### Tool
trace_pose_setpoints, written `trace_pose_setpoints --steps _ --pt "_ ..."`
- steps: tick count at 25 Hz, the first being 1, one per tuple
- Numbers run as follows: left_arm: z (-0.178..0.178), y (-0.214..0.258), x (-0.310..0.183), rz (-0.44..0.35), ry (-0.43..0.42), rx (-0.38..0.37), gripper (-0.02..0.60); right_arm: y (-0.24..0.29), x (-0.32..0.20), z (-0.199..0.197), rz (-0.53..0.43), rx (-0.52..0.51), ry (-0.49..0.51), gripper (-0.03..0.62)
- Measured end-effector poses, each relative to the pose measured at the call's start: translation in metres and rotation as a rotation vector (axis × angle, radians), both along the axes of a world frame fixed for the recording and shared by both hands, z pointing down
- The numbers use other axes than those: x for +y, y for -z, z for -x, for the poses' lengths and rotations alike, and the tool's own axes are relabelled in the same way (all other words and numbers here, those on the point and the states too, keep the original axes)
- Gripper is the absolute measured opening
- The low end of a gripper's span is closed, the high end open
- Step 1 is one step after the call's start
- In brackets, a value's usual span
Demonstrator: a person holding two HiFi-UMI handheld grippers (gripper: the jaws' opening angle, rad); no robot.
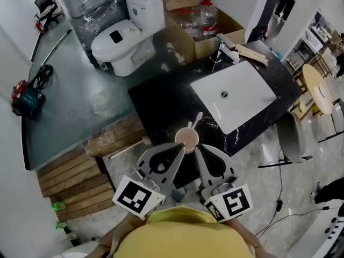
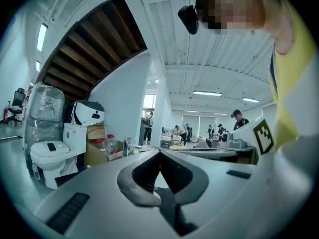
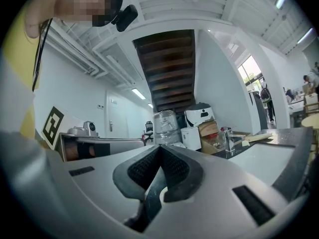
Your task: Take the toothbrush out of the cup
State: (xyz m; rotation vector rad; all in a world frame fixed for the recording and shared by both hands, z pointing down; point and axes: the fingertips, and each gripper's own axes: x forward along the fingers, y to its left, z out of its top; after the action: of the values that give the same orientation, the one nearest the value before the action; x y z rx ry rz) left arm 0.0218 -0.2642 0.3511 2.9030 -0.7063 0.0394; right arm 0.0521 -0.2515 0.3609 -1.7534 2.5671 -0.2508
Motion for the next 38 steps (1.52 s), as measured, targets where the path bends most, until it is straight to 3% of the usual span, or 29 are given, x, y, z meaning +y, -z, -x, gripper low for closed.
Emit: trace_pose_setpoints --steps 14,27,38 --pt "-0.018 -0.018 -0.024 0.062 -0.026 0.0 0.009 -0.025 -0.029 -0.018 0.062 0.017 -0.046 0.016" --pt "-0.029 -0.056 -0.04 0.152 -0.011 -0.077 0.009 -0.061 -0.053 -0.03 0.153 0.018 -0.02 0.017" --pt "-0.036 -0.067 -0.052 0.186 0.021 -0.082 0.009 -0.095 -0.069 -0.037 0.249 -0.114 0.005 0.02"
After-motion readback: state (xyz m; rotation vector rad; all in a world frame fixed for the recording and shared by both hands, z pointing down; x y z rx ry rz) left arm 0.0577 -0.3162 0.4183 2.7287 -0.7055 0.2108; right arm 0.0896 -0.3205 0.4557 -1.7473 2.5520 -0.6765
